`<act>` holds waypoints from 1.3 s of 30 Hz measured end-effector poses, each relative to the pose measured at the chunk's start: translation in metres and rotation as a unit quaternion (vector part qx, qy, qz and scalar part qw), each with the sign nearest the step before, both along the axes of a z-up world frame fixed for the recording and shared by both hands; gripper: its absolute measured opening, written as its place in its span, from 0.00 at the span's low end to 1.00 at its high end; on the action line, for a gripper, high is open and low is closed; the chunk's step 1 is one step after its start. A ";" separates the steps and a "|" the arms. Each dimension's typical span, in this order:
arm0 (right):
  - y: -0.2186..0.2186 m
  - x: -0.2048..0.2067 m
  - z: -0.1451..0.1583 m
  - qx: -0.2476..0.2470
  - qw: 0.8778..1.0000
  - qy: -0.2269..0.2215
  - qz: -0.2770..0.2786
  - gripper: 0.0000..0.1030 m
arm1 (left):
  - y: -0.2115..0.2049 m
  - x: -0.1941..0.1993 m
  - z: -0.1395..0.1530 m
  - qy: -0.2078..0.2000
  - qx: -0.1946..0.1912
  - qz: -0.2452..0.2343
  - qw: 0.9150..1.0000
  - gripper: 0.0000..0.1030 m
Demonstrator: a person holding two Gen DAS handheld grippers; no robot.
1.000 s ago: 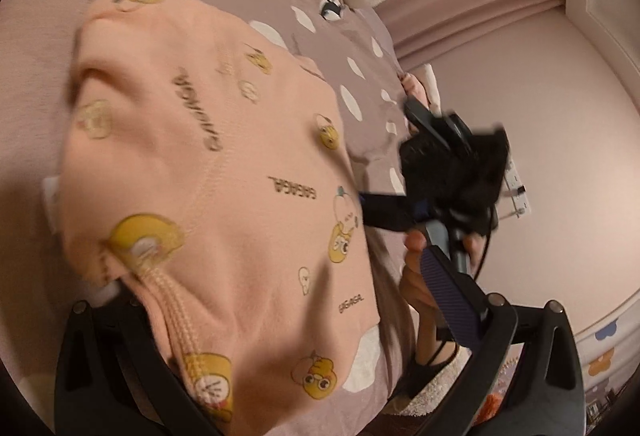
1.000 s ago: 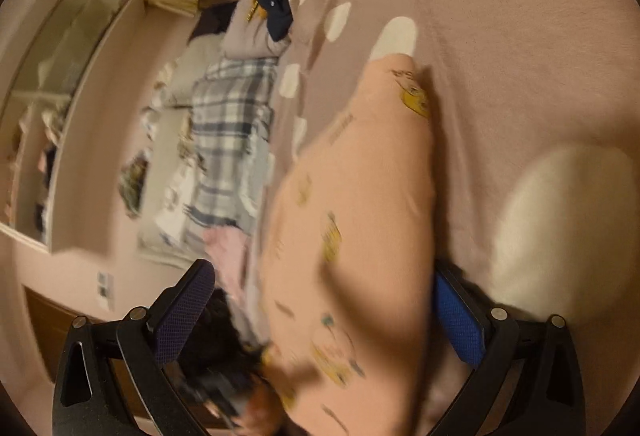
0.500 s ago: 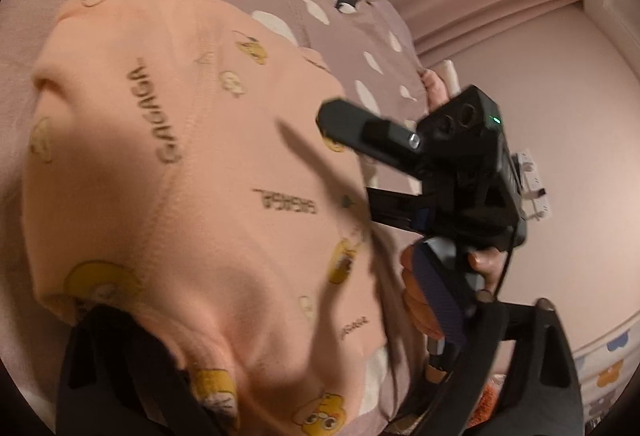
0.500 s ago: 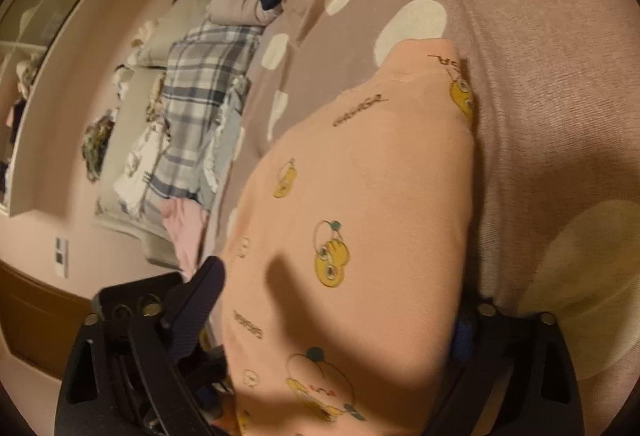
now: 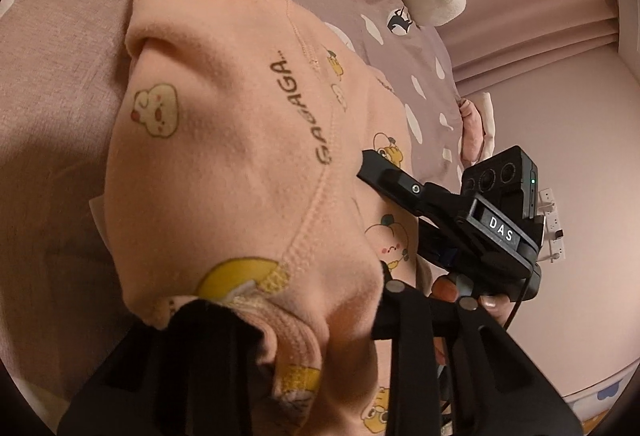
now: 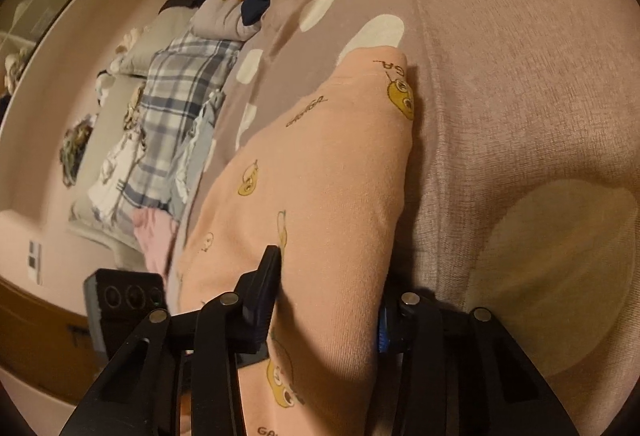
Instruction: Fold small clothes
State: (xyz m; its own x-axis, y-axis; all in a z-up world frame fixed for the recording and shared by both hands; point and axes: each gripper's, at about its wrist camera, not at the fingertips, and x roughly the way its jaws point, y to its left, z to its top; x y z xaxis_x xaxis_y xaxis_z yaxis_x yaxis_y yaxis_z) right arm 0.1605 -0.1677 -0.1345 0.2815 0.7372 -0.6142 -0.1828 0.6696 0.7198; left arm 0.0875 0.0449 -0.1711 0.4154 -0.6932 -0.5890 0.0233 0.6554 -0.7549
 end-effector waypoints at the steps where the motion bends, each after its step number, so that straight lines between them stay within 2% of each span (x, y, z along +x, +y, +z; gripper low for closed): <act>1: 0.000 0.000 0.000 -0.002 1.000 -0.001 -0.003 0.37 | -0.001 -0.001 0.001 -0.004 0.006 -0.001 1.000 0.27; 5: 0.005 -0.002 0.002 -0.026 1.000 -0.011 -0.011 0.34 | -0.006 -0.001 0.001 -0.011 0.025 0.003 1.000 0.26; 10: 0.009 -0.004 0.004 -0.048 0.998 -0.028 -0.020 0.32 | -0.005 0.002 0.000 -0.009 0.023 0.007 1.000 0.26; 17: 0.014 -0.007 0.007 -0.080 0.995 -0.051 -0.022 0.32 | -0.005 -0.002 0.000 -0.022 0.041 0.009 0.999 0.25; 27: 0.013 -0.011 0.007 -0.084 0.993 -0.072 -0.028 0.32 | -0.006 -0.004 0.001 -0.022 0.041 0.016 0.999 0.26; 39: 0.014 -0.011 0.008 -0.090 0.992 -0.077 -0.032 0.31 | -0.004 -0.006 0.005 -0.028 0.048 0.018 0.998 0.26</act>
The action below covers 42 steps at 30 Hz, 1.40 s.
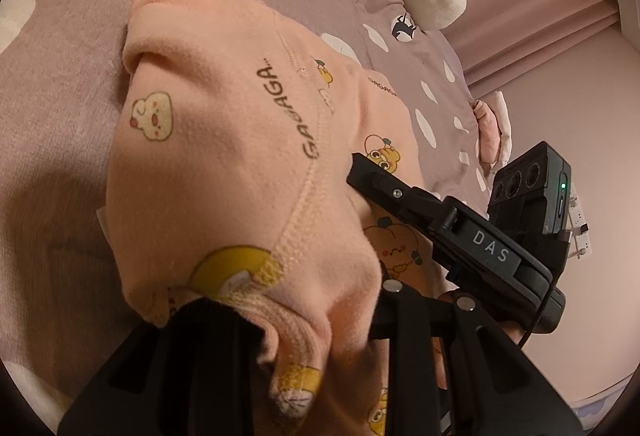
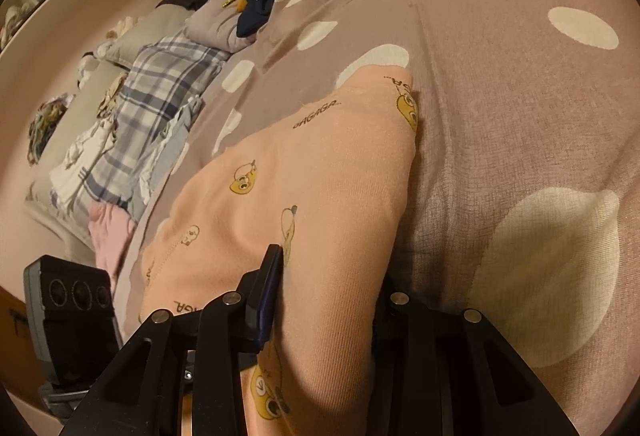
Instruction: Fold small clothes
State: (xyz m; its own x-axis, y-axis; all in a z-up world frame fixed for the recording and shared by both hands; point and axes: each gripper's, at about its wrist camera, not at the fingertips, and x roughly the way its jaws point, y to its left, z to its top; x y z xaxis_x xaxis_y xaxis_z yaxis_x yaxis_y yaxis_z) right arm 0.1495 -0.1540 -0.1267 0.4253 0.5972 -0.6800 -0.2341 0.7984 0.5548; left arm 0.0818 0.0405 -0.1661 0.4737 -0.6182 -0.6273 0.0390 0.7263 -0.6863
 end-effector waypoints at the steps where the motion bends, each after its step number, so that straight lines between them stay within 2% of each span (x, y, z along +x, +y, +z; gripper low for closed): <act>1: 0.001 0.000 0.001 -0.003 1.000 -0.001 -0.001 0.32 | 0.001 0.000 0.000 -0.002 0.000 0.001 1.000 0.26; 5: 0.002 -0.002 0.007 -0.007 1.000 -0.003 -0.005 0.30 | -0.003 -0.003 0.008 -0.015 0.019 -0.004 1.000 0.25; 7: -0.001 -0.001 0.011 0.008 1.000 0.003 -0.008 0.28 | -0.007 -0.007 0.017 -0.032 0.043 -0.010 0.999 0.25; 9: -0.003 -0.001 0.015 0.017 1.000 0.003 -0.008 0.28 | -0.010 -0.010 0.021 -0.045 0.050 -0.016 0.998 0.25; 13: 0.000 -0.010 0.035 -0.003 1.000 -0.028 -0.004 0.28 | -0.011 -0.012 0.026 -0.047 0.011 -0.020 0.999 0.25; 16: -0.007 -0.018 0.053 0.010 0.999 -0.041 -0.004 0.27 | -0.016 -0.018 0.042 -0.068 0.010 -0.030 0.997 0.25; 18: -0.011 -0.024 0.066 -0.003 0.999 -0.049 -0.009 0.27 | -0.020 -0.023 0.051 -0.079 0.003 -0.034 0.996 0.25; 21: -0.020 -0.038 0.082 0.000 0.997 -0.077 -0.011 0.26 | -0.034 -0.033 0.069 -0.101 0.015 -0.047 0.994 0.25; 24: -0.035 -0.049 0.092 0.006 0.996 -0.083 -0.024 0.25 | -0.048 -0.045 0.085 -0.117 0.029 -0.059 0.991 0.25; 27: -0.053 -0.061 0.104 0.011 0.995 -0.098 -0.027 0.25 | -0.065 -0.056 0.098 -0.141 0.022 -0.070 0.987 0.25; 32: -0.074 -0.074 0.119 0.002 0.993 -0.114 -0.045 0.25 | -0.084 -0.064 0.105 -0.144 0.005 -0.077 0.987 0.24; 35: -0.083 -0.079 0.121 -0.015 0.991 -0.126 -0.051 0.25 | -0.101 -0.063 0.101 -0.148 0.020 -0.081 0.985 0.24; 39: -0.092 -0.078 0.117 -0.033 0.990 -0.128 -0.058 0.25 | -0.113 -0.052 0.096 -0.130 0.025 -0.078 0.988 0.25; 41: -0.098 -0.074 0.112 -0.030 0.990 -0.122 -0.060 0.25 | -0.117 -0.049 0.098 -0.129 0.048 -0.064 0.988 0.26; 42: -0.101 -0.072 0.110 -0.028 0.991 -0.118 -0.061 0.25 | -0.118 -0.048 0.098 -0.126 0.063 -0.056 0.988 0.32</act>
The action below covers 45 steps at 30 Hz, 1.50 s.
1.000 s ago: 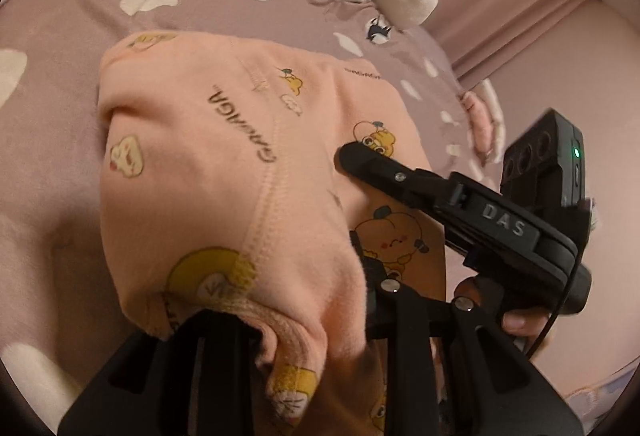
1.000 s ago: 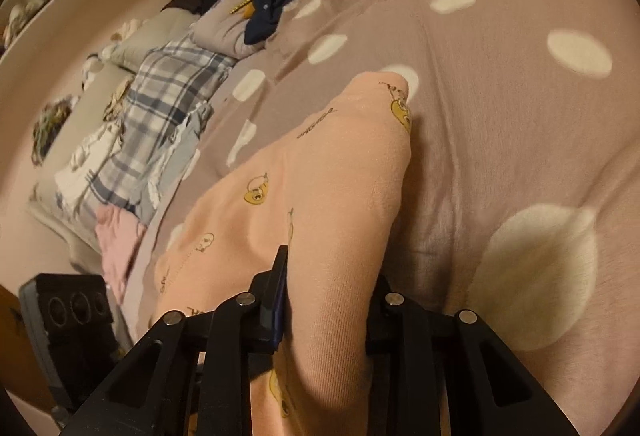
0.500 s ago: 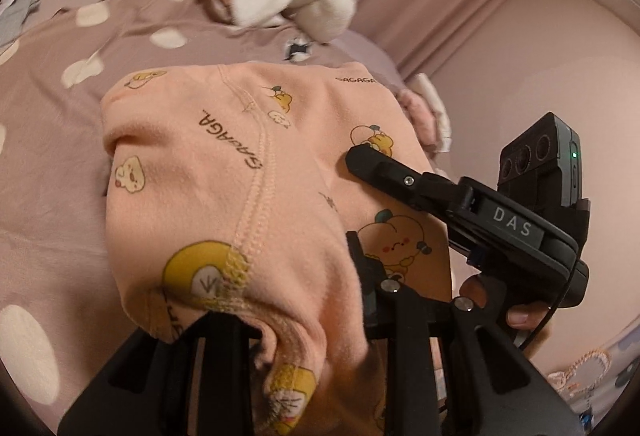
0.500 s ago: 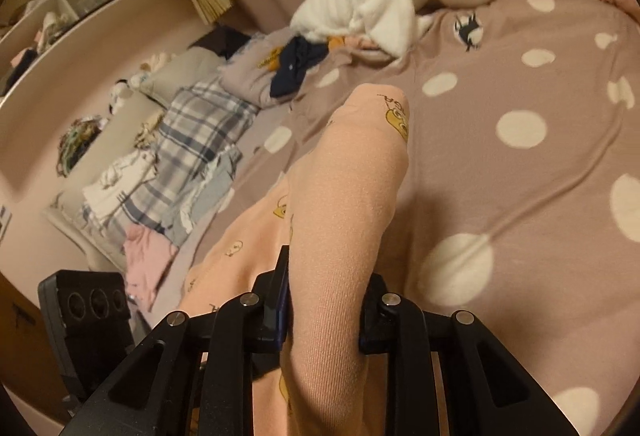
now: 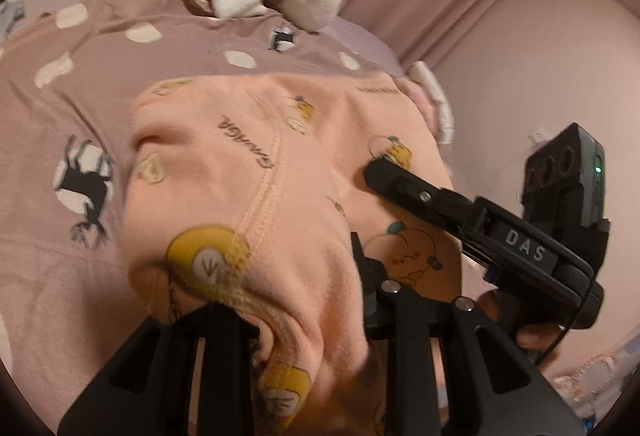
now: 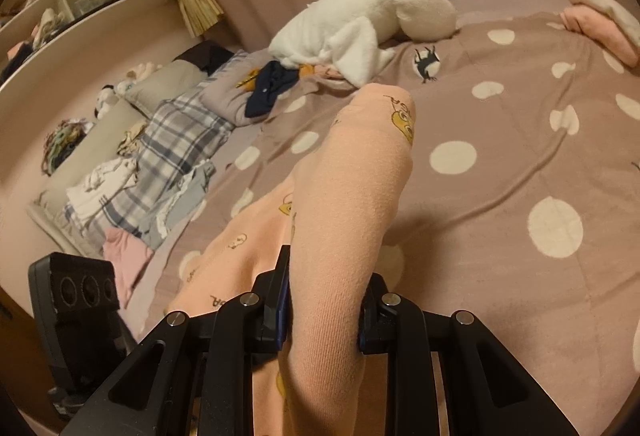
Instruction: Fold small clothes
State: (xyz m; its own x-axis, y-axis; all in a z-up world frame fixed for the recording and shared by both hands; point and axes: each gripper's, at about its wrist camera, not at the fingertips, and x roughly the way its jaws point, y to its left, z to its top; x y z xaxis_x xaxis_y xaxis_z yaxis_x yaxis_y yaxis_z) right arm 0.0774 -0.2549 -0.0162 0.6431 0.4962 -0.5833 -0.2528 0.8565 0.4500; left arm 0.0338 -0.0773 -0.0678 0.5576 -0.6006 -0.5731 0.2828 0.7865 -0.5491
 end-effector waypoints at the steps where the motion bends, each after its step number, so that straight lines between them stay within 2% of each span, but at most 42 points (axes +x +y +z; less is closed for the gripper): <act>1: -0.002 0.002 -0.002 0.001 1.000 0.005 0.000 0.26 | -0.002 0.001 0.002 -0.001 0.027 0.014 1.000 0.42; 2: -0.003 0.003 -0.003 -0.001 1.000 0.010 -0.002 0.26 | -0.004 0.004 0.002 -0.002 0.061 0.024 0.998 0.54; 3: -0.003 0.004 -0.004 -0.012 1.000 0.017 -0.008 0.33 | -0.006 0.005 0.002 -0.004 0.106 0.036 0.994 0.80; 4: -0.004 0.004 -0.004 -0.023 0.999 0.024 -0.010 0.54 | -0.005 0.006 0.001 -0.007 0.123 0.044 0.991 0.92; 5: -0.005 0.004 -0.004 -0.032 0.999 0.031 -0.015 0.68 | 0.000 0.006 0.000 -0.009 0.125 0.062 0.990 0.97; 6: -0.009 -0.001 -0.002 -0.031 0.999 0.026 -0.029 0.86 | 0.006 0.008 -0.002 -0.007 0.120 0.078 0.990 1.00; 7: -0.013 -0.005 0.002 -0.028 0.999 0.014 -0.044 0.93 | 0.014 0.007 -0.001 -0.004 0.112 0.101 0.989 1.00; 8: -0.015 -0.011 0.007 -0.024 0.998 -0.002 -0.059 0.94 | 0.019 0.007 -0.001 -0.003 0.108 0.109 0.988 1.00; 10: -0.017 -0.017 0.012 -0.026 0.998 -0.004 -0.060 0.94 | 0.025 0.005 -0.002 -0.005 0.108 0.111 0.988 1.00; 13: -0.016 -0.021 0.013 -0.042 0.997 0.020 -0.059 0.94 | 0.021 0.002 -0.006 0.011 0.141 0.090 0.986 1.00; 17: -0.016 -0.023 0.006 -0.042 0.996 0.043 -0.066 0.94 | 0.015 -0.014 -0.006 0.009 0.151 0.061 0.987 1.00; 24: -0.022 -0.031 -0.007 -0.047 0.991 0.081 -0.091 0.94 | 0.003 -0.031 0.001 -0.019 0.176 0.046 0.983 1.00; 29: -0.025 -0.034 -0.009 -0.048 0.990 0.094 -0.095 0.94 | 0.003 -0.034 0.002 -0.015 0.167 0.039 0.985 1.00; 39: -0.018 -0.039 -0.015 -0.067 0.987 0.108 -0.101 0.94 | 0.016 -0.040 0.012 -0.025 0.150 0.055 0.987 1.00; 45: -0.010 -0.038 -0.019 -0.071 0.986 0.115 -0.092 0.94 | 0.016 -0.041 0.011 -0.026 0.159 0.060 0.985 1.00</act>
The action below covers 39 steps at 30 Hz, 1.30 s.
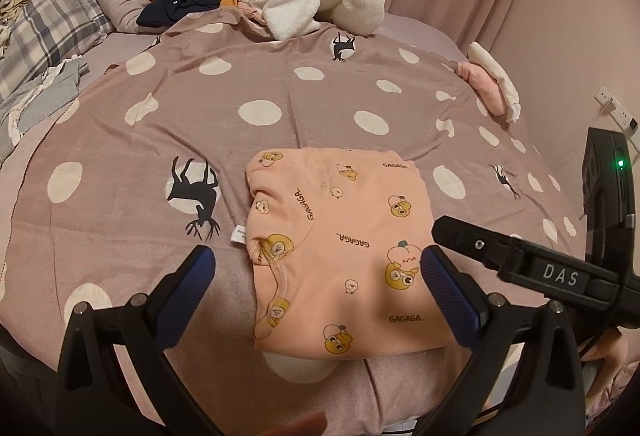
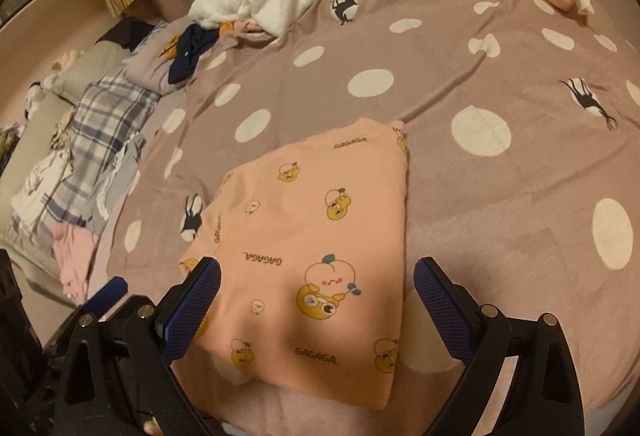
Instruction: Fold small clothes
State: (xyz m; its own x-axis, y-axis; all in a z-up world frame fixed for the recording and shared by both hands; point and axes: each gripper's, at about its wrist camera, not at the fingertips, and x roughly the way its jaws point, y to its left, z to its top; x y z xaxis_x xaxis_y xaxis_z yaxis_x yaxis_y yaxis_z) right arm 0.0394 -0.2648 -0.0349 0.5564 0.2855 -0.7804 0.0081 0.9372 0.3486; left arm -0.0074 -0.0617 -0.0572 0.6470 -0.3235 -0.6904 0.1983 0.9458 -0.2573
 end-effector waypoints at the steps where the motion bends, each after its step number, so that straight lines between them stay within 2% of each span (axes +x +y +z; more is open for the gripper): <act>1: 0.002 0.000 0.000 -0.004 1.000 0.000 0.002 0.94 | -0.001 0.000 -0.001 0.002 0.000 -0.001 1.000 1.00; 9: 0.006 0.002 -0.003 -0.017 1.000 0.006 0.008 0.94 | -0.005 0.001 -0.001 -0.010 0.027 0.005 1.000 1.00; 24: 0.004 0.003 -0.004 -0.027 1.000 0.008 0.001 0.94 | -0.010 0.001 -0.004 -0.007 0.032 -0.003 0.999 1.00; 30: 0.006 0.003 -0.005 -0.035 0.999 0.010 0.001 0.94 | -0.011 -0.001 -0.003 -0.016 0.051 0.010 0.999 1.00; 36: 0.009 0.005 -0.005 -0.044 0.999 0.010 0.005 0.94 | -0.007 0.002 -0.004 -0.006 0.040 0.009 0.999 1.00; 39: 0.009 0.005 -0.005 -0.047 0.999 0.011 0.005 0.94 | -0.007 0.003 -0.004 -0.007 0.047 0.014 0.999 1.00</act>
